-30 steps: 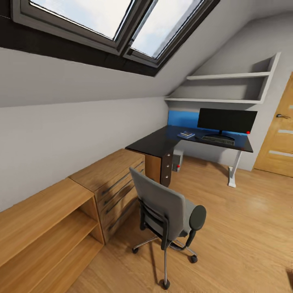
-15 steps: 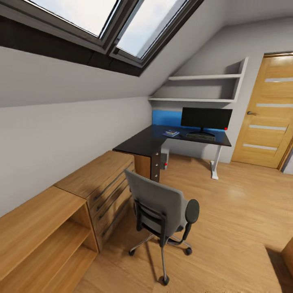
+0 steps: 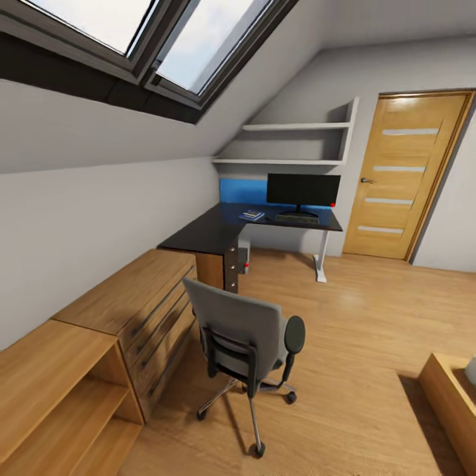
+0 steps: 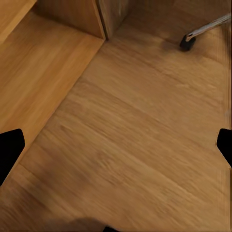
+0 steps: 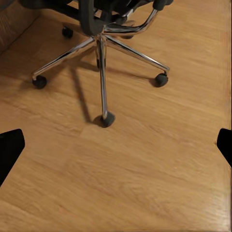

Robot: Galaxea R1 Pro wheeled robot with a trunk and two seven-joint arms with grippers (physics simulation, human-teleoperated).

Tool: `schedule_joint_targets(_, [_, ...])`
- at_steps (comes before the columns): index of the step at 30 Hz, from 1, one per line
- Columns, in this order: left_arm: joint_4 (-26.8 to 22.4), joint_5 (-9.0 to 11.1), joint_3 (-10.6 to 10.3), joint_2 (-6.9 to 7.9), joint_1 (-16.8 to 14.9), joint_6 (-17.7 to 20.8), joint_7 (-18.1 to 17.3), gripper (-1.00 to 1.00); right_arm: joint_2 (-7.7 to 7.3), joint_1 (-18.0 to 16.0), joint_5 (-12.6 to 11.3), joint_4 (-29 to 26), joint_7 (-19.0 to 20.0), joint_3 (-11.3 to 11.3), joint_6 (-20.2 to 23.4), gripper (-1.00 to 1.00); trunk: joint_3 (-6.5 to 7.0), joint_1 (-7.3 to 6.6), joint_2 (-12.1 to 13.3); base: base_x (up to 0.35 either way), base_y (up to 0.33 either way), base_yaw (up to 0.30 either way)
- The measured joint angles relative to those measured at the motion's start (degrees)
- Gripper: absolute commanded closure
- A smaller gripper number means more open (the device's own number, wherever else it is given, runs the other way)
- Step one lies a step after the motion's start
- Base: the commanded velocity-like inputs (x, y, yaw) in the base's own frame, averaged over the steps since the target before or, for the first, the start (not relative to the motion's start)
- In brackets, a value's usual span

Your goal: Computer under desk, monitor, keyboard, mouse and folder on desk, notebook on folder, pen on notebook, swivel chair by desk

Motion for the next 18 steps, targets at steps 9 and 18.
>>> schedule_joint_targets(9, [0.0, 0.0, -0.1, -0.04, 0.0, 0.0, 0.0, -1.0, 0.0, 0.0, 0.0, 0.0, 0.0, 0.0, 0.0, -1.0, 0.0, 0.0, 0.0, 0.0, 0.006, -0.3])
schedule_joint_targets(18, [0.0, 0.0, 0.0, 0.0, 0.0, 0.0, 0.0, -1.0, 0.0, 0.0, 0.0, 0.0, 0.0, 0.0, 0.0, -1.0, 0.0, 0.0, 0.0, 0.003, 0.09, -0.3])
